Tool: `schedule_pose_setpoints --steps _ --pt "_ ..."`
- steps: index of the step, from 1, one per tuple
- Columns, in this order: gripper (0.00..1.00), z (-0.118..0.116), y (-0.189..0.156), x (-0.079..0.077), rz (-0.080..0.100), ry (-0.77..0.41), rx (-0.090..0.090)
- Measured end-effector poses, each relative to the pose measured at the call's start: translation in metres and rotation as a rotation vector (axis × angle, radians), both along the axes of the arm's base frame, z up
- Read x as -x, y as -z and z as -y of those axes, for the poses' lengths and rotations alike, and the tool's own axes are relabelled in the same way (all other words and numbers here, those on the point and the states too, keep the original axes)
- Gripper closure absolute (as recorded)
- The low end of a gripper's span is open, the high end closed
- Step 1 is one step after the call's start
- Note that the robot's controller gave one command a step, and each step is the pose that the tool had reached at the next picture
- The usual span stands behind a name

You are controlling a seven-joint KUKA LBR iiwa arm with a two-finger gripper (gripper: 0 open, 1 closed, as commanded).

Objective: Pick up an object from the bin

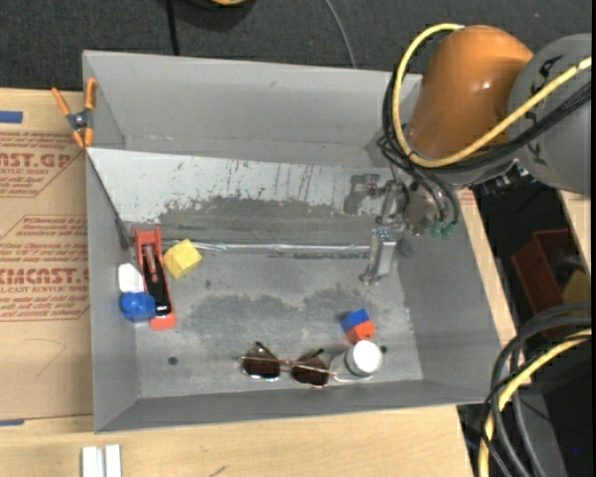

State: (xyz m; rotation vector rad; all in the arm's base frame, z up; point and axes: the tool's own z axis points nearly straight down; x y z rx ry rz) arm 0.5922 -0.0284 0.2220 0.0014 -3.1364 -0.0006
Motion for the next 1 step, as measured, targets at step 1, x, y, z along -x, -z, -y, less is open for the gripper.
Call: schedule_pose_setpoints --steps 1 --pt "0.0 0.0 -0.0049 -0.0014 0.008 0.0 0.0"
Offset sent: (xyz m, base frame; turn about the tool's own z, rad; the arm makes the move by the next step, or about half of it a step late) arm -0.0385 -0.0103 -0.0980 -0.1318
